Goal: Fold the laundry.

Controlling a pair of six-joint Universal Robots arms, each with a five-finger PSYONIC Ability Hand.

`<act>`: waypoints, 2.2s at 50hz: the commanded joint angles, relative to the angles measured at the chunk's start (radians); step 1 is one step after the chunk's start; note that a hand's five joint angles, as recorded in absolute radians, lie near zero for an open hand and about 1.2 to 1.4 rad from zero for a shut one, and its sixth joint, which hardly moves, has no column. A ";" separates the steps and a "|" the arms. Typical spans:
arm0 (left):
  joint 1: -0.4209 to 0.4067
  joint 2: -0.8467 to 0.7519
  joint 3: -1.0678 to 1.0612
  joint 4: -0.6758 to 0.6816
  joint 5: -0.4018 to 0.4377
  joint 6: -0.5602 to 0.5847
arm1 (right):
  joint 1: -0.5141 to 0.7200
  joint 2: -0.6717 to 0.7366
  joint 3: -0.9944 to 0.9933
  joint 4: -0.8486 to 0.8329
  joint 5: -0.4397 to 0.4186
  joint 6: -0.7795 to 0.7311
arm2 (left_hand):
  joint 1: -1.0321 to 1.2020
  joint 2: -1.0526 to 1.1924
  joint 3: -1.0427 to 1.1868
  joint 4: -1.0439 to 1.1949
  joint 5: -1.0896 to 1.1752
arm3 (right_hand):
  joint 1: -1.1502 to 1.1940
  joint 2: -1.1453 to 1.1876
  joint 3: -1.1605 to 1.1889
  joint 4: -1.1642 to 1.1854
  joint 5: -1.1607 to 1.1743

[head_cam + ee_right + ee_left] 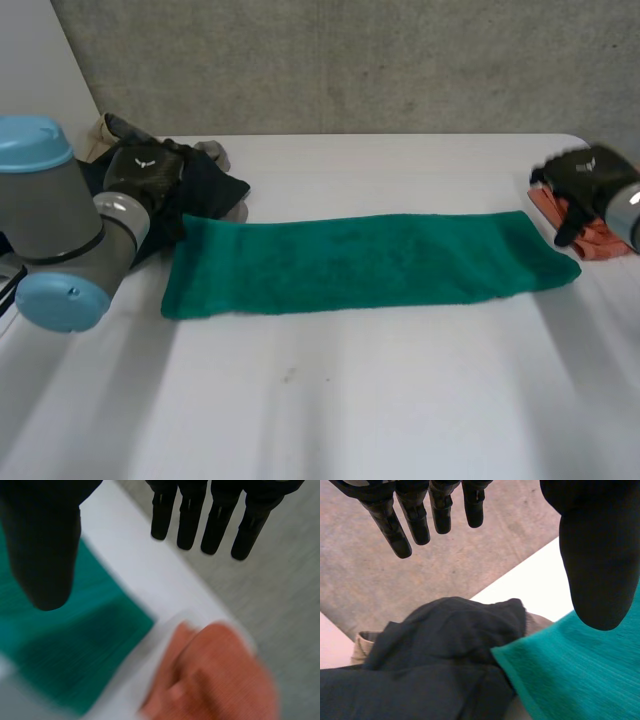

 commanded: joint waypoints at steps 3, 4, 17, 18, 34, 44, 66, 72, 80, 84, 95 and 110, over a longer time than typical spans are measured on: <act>-0.011 0.011 -0.082 0.046 0.048 -0.002 | -0.062 0.108 0.040 0.031 -0.054 -0.005 | -0.020 -0.036 -0.039 -0.029 -0.051 | 0.205 0.216 0.213 0.213 0.206; -0.011 0.011 -0.082 0.048 0.048 -0.003 | -0.063 0.129 0.043 0.007 -0.066 -0.008 | -0.020 -0.036 -0.039 -0.029 -0.051 | 0.205 0.216 0.213 0.213 0.206; -0.031 0.007 -0.084 0.049 0.062 -0.002 | -0.065 0.223 0.029 -0.121 -0.008 -0.041 | -0.020 -0.036 -0.039 -0.029 -0.051 | 0.929 0.940 0.937 0.937 0.930; -0.030 0.008 -0.084 0.049 0.062 -0.002 | -0.066 0.217 0.041 -0.130 0.045 -0.045 | -0.020 -0.036 -0.039 -0.029 -0.051 | 0.929 0.940 0.937 0.937 0.930; -0.022 0.137 -0.159 0.043 0.086 -0.031 | -0.182 -0.039 0.098 -0.319 0.124 -0.443 | -0.020 -0.036 -0.039 -0.029 -0.051 | 0.929 0.940 0.937 0.937 0.930; -0.025 0.174 -0.187 0.046 0.088 -0.063 | 0.251 -0.041 0.153 -0.550 -0.185 -0.395 | -0.020 -0.036 -0.039 -0.029 -0.051 | 0.929 0.940 0.937 0.937 0.930; -0.048 0.185 -0.191 0.051 0.088 -0.063 | 0.488 0.006 0.191 -0.432 0.004 -0.043 | -0.020 -0.036 -0.039 -0.029 -0.051 | -0.293 -0.282 -0.285 -0.285 -0.292; -0.071 0.183 -0.176 0.054 0.088 -0.065 | 0.409 -0.056 0.237 -0.277 -0.002 0.195 | -0.020 -0.036 -0.039 -0.029 -0.051 | -0.293 -0.282 -0.285 -0.285 -0.292; -0.158 0.126 -0.141 0.110 0.091 -0.060 | 0.247 -0.064 0.368 -0.231 0.004 0.041 | -0.016 -0.032 -0.035 -0.025 -0.047 | -0.293 -0.282 -0.285 -0.285 -0.292; -0.246 0.027 -0.058 0.130 0.134 -0.058 | 0.228 -0.067 0.412 -0.286 0.015 0.005 | -0.008 -0.023 -0.026 -0.016 -0.038 | -0.293 -0.282 -0.285 -0.285 -0.292; -0.378 -0.343 0.261 0.126 0.217 -0.046 | 0.234 -0.095 0.480 -0.368 0.026 0.087 | 0.033 0.018 0.015 0.025 0.003 | -0.189 -0.178 -0.181 -0.181 -0.188; -0.320 -0.546 0.485 0.126 0.093 -0.002 | 0.237 -0.082 0.494 -0.412 0.080 0.065 | 0.107 0.091 0.088 0.098 0.076 | 0.137 0.148 0.145 0.145 0.138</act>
